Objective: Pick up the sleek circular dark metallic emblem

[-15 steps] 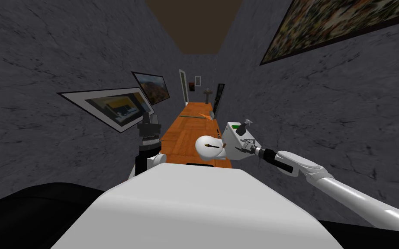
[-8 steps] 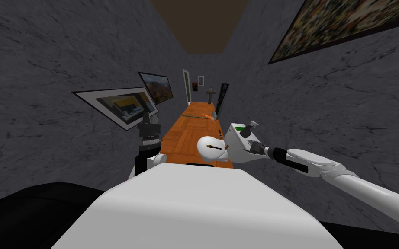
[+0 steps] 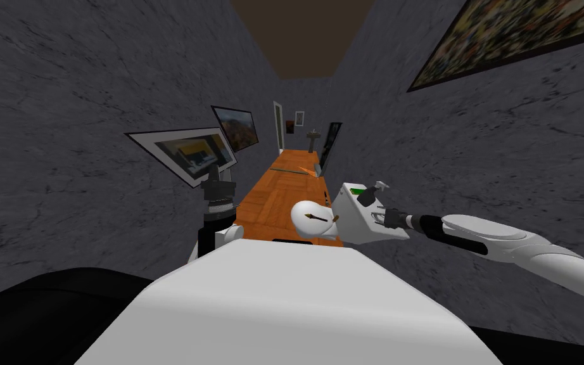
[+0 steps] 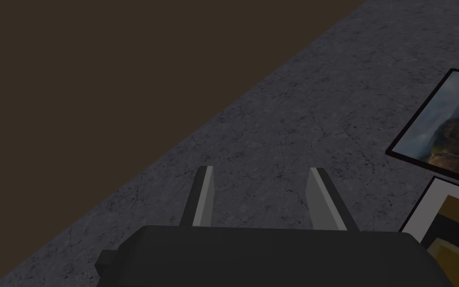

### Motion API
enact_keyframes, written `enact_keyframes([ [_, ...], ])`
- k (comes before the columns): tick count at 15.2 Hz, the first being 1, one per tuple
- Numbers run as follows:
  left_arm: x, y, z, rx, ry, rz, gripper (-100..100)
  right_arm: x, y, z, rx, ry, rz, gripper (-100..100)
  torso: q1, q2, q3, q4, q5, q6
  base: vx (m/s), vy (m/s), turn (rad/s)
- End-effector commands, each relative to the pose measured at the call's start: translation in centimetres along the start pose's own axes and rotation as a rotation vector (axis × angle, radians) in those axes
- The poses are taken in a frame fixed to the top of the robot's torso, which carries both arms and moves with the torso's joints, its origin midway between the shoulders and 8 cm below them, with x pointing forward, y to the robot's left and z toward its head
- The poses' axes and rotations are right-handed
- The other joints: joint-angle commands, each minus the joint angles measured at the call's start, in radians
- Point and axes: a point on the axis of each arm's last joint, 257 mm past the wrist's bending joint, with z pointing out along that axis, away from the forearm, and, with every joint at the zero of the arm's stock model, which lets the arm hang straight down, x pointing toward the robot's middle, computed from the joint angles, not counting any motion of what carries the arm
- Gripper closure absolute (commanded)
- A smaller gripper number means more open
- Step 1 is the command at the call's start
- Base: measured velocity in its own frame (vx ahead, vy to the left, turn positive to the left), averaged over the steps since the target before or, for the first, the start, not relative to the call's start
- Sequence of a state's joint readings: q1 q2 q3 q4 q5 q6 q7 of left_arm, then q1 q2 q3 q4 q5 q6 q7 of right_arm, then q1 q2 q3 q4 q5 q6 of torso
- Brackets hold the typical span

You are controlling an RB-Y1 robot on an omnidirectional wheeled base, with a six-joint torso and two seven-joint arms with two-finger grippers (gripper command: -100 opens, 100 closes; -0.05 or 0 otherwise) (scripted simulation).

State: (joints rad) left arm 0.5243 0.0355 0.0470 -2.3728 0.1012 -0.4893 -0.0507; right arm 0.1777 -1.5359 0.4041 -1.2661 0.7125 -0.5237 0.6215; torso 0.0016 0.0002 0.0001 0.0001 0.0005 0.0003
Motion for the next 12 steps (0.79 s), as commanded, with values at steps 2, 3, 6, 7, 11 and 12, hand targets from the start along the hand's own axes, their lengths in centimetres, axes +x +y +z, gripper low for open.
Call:
enact_keyframes([
  [2, 0.0, 0.0, 0.0, 0.000, 0.000, 0.000, 0, 1.9, -0.6, -0.8, -0.005, 0.046, -0.041, -100, 0.000, 0.000, 0.000, 0.000, 0.000, 0.000, 0.002, 0.003, 0.033],
  [3, 0.0, 0.0, 0.0, 0.000, 0.000, 0.000, 0, 2.7, -0.9, -1.3, -0.008, 0.069, -0.060, -100, 0.000, 0.000, 0.000, 0.000, 0.000, 0.000, 0.000, 0.002, 0.032],
  [6, 0.0, 0.0, 0.0, 0.000, 0.000, 0.000, 0, 2.9, -0.9, -1.1, -0.007, 0.082, -0.052, -100, -0.001, 0.001, 0.000, 0.000, 0.000, 0.000, -0.017, -0.006, 0.089],
  [7, 0.0, 0.0, 0.0, 0.000, 0.000, 0.000, 0, 3.1, -0.8, -1.1, -0.012, 0.089, -0.053, -100, -0.001, 0.002, 0.001, 0.000, -0.001, -0.001, -0.088, -0.047, 0.221],
  [11, 0.0, 0.0, 0.0, 0.000, 0.000, 0.000, 0, 3.3, -0.7, -0.7, -0.013, 0.106, -0.029, -100, -0.006, 0.007, 0.004, 0.001, -0.002, 0.000, -0.084, -0.065, 0.127],
  [12, 0.0, 0.0, 0.0, 0.000, 0.000, 0.000, 0, 3.3, -0.7, -0.7, -0.013, 0.106, -0.019, -100, -0.006, 0.007, 0.004, 0.002, -0.002, 0.000, -0.054, -0.026, -0.016],
])
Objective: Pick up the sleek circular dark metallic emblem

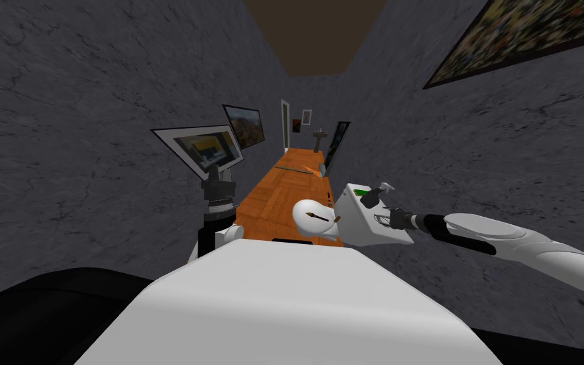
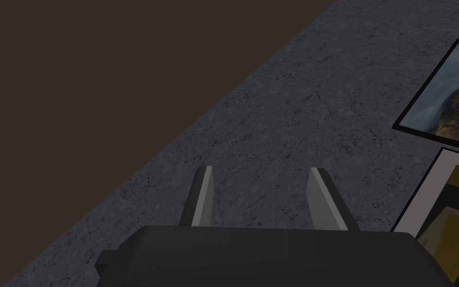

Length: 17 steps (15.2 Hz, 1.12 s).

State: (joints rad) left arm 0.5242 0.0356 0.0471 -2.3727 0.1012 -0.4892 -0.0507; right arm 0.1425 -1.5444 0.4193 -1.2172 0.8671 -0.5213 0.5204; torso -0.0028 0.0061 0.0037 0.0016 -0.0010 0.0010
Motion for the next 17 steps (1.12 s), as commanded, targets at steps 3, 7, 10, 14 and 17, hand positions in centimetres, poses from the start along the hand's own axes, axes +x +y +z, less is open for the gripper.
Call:
enact_keyframes([
  [3, 0.0, 0.0, 0.0, 0.000, 0.000, 0.000, 0, 0.2, 0.0, 0.4, -0.002, 0.020, 0.029, -100, 0.000, 0.001, 0.000, 0.000, 0.000, -0.001, -0.086, -0.040, 0.147],
  [7, 0.0, 0.0, 0.0, 0.000, 0.000, 0.000, 0, 0.4, -0.1, 0.8, -0.001, 0.036, 0.053, -100, 0.001, 0.000, 0.000, 0.000, 0.000, -0.001, -0.068, -0.032, 0.110],
  [10, 0.0, 0.0, 0.0, 0.000, 0.000, 0.000, 0, 0.4, -0.3, 1.1, 0.004, 0.050, 0.062, -100, 0.001, 0.000, 0.000, 0.000, 0.000, -0.001, -0.076, -0.032, 0.103],
  [14, 0.0, 0.0, 0.0, 0.000, 0.000, 0.000, 0, 0.5, -0.5, 1.5, 0.009, 0.066, 0.087, -100, 0.000, -0.001, -0.001, 0.000, 0.000, -0.001, -0.069, -0.035, 0.101],
  [17, 0.0, 0.0, 0.0, 0.000, 0.000, 0.000, 0, 0.4, -0.8, 1.8, 0.018, 0.073, 0.108, -100, 0.001, -0.001, 0.000, 0.000, 0.000, 0.000, -0.065, -0.029, 0.079],
])
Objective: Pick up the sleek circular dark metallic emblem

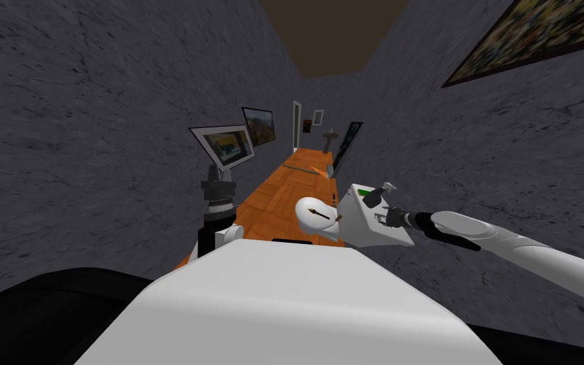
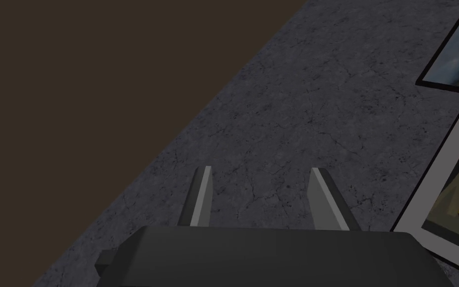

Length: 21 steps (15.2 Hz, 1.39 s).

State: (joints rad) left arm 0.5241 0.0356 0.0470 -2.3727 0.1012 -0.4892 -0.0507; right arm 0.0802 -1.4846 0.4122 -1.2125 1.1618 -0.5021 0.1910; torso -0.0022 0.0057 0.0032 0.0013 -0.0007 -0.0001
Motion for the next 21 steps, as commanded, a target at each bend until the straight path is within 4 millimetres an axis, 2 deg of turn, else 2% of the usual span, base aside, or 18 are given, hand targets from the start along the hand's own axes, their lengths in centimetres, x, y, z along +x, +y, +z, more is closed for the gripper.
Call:
enact_keyframes([
  [1, 0.0, 0.0, 0.0, 0.000, 0.000, 0.000, 0, 0.1, -0.2, 0.2, 0.005, 0.013, 0.011, -100, 0.000, 0.000, 0.000, 0.000, 0.000, 0.000, -0.095, -0.034, 0.175],
  [16, 0.0, 0.0, 0.0, 0.000, 0.000, 0.000, 0, 0.2, -1.2, 1.2, 0.039, 0.057, 0.087, -100, 0.000, -0.001, 0.000, 0.000, 0.000, 0.001, -0.068, -0.026, 0.093],
  [17, 0.0, 0.0, 0.0, 0.000, 0.000, 0.000, 0, 0.2, -1.2, 1.2, 0.039, 0.058, 0.091, 100, 0.001, -0.002, -0.001, 0.000, 0.000, 0.001, -0.009, -0.003, -0.001],
  [21, 0.0, 0.0, 0.0, 0.000, 0.000, 0.000, 0, 0.3, -1.1, 1.2, 0.036, 0.060, 0.088, 100, 0.001, -0.004, -0.002, 0.000, 0.000, 0.001, -0.003, 0.000, 0.000],
])
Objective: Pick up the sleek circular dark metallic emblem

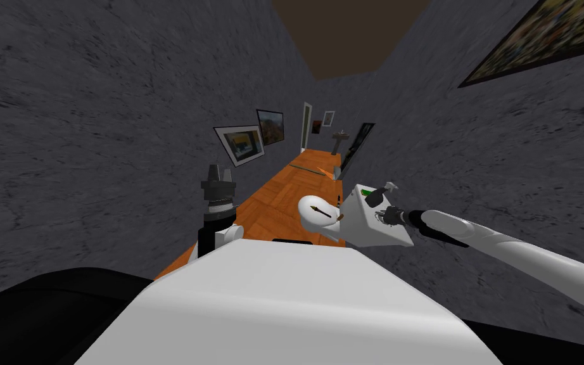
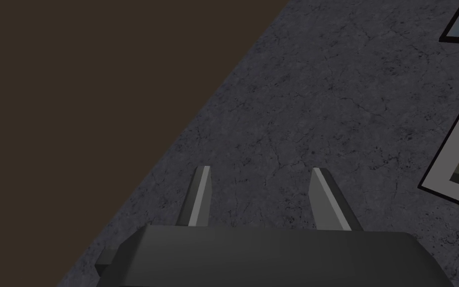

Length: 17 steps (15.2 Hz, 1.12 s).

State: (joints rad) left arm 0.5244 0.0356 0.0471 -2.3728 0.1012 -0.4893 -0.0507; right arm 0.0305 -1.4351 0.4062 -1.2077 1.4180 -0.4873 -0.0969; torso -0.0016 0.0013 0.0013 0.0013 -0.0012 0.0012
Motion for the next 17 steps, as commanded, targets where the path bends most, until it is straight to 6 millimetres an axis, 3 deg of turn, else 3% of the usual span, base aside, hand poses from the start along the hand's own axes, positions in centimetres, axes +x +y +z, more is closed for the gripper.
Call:
enact_keyframes([
  [1, 0.0, 0.0, 0.0, 0.000, 0.000, 0.000, 0, 0.1, 0.2, -0.3, -0.009, -0.008, -0.013, 100, 0.000, 0.000, 0.000, 0.000, 0.000, 0.000, 0.057, 0.012, -0.179],
  [17, 0.0, 0.0, 0.0, 0.000, 0.000, 0.000, 0, 0.1, 1.3, -1.7, -0.045, -0.072, -0.091, 100, 0.001, -0.005, -0.003, -0.001, 0.000, 0.002, 0.084, 0.033, -0.120],
])
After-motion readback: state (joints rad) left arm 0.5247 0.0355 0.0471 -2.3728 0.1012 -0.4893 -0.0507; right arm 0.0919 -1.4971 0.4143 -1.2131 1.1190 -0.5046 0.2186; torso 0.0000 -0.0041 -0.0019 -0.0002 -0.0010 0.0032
